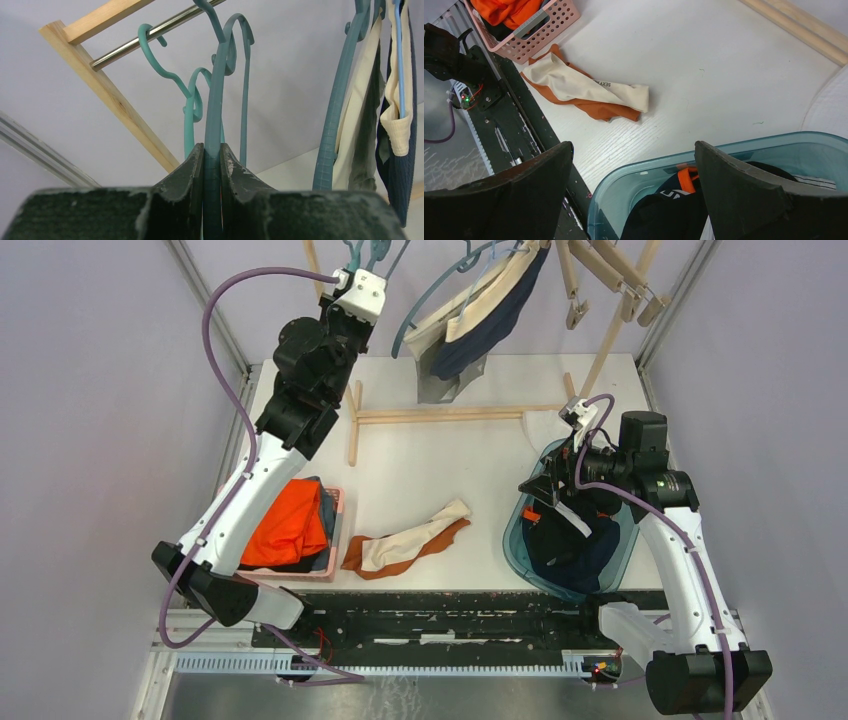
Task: Remove the underwear clipped to the hanger
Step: Place the hanger at the clothesline.
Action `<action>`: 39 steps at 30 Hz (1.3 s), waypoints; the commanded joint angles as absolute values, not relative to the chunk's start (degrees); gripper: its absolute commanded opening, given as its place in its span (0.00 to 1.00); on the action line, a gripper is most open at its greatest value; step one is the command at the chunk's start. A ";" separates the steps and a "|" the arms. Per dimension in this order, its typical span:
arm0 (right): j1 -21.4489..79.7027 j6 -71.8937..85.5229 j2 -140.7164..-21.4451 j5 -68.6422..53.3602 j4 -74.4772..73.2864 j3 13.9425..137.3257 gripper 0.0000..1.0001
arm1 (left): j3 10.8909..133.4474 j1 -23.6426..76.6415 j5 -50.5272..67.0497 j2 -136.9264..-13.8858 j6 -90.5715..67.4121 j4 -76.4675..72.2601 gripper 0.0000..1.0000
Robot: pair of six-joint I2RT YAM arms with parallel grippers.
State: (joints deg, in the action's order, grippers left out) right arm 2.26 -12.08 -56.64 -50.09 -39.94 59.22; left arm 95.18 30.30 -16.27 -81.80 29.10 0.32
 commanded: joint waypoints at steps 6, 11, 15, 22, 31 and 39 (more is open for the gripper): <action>2.61 -13.44 -56.21 -50.87 -39.50 59.53 1.00 | 95.59 29.56 -16.85 -82.50 31.06 -5.72 0.03; 2.63 -13.71 -56.27 -50.89 -39.56 59.63 1.00 | 92.91 29.54 -16.13 -81.49 30.75 -7.05 0.03; 2.59 -13.86 -56.56 -50.97 -40.01 59.79 1.00 | 91.34 29.58 -15.92 -80.92 30.69 -7.86 0.03; 2.64 -14.05 -56.65 -50.93 -40.08 59.78 1.00 | 90.74 29.58 -15.68 -80.35 30.70 -8.58 0.03; 2.71 -14.22 -56.86 -51.02 -40.26 59.82 1.00 | 91.26 29.06 -16.16 -82.21 32.54 -9.51 0.03; 2.79 -14.50 -57.08 -51.24 -40.58 59.85 1.00 | 93.60 28.42 -15.89 -85.48 32.17 -10.44 0.03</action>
State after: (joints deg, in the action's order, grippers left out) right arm 2.52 -13.39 -57.10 -50.13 -41.28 59.22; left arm 90.43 28.86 -16.03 -84.14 30.41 -6.37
